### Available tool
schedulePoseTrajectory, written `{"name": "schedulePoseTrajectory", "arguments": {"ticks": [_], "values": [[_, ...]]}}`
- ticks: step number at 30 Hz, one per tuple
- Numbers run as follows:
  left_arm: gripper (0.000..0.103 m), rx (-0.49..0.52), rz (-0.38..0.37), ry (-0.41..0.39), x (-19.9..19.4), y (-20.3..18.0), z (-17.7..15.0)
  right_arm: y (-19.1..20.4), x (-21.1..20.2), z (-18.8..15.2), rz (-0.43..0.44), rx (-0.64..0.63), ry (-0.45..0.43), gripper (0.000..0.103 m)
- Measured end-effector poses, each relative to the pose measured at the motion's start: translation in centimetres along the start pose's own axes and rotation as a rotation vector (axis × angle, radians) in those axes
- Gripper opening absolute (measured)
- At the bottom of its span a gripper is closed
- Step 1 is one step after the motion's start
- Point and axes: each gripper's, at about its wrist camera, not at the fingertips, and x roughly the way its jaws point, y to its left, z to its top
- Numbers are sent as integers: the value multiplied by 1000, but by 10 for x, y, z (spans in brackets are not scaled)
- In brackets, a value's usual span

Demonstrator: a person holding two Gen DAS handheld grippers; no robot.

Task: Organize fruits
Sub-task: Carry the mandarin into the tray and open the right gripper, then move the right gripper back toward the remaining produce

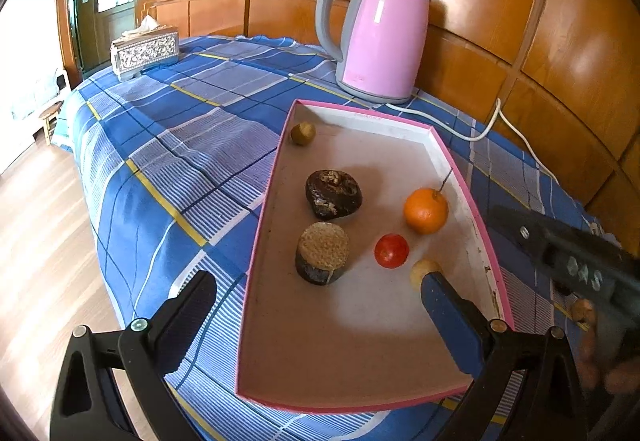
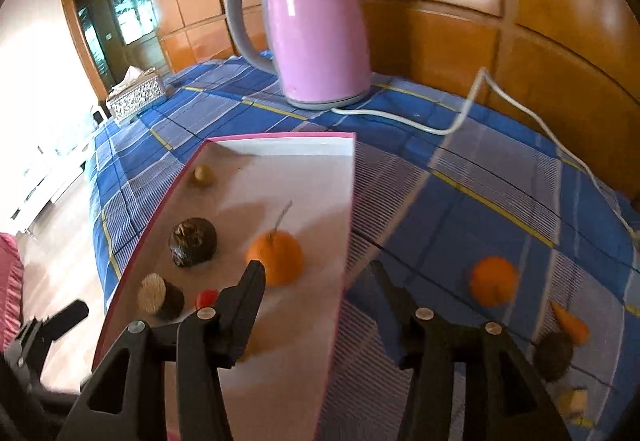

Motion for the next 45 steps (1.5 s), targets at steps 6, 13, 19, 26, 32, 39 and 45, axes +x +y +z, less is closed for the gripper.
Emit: {"name": "schedulePoseTrajectory", "arguments": {"ticks": [6, 13, 19, 26, 32, 39, 45], "values": [[103, 25, -16, -6, -5, -9, -2, -14, -30, -29, -79, 17, -43, 53], [103, 55, -31, -4, -9, -20, -7, -37, -57, -61, -168, 67, -74, 53], [103, 82, -53, -6, -12, -28, -10, -66, -72, -85, -232, 171, -88, 53], [103, 125, -99, 5, -13, -39, -13, -98, -91, -104, -326, 254, -126, 53], [103, 168, -140, 9, -15, -51, -18, -135, -104, -129, -413, 350, -120, 53], [103, 208, -175, 17, -17, -64, -21, -171, -118, -155, -487, 444, -105, 53], [103, 258, -193, -16, -22, -78, -21, -186, -127, -164, -516, 488, -110, 53]]}}
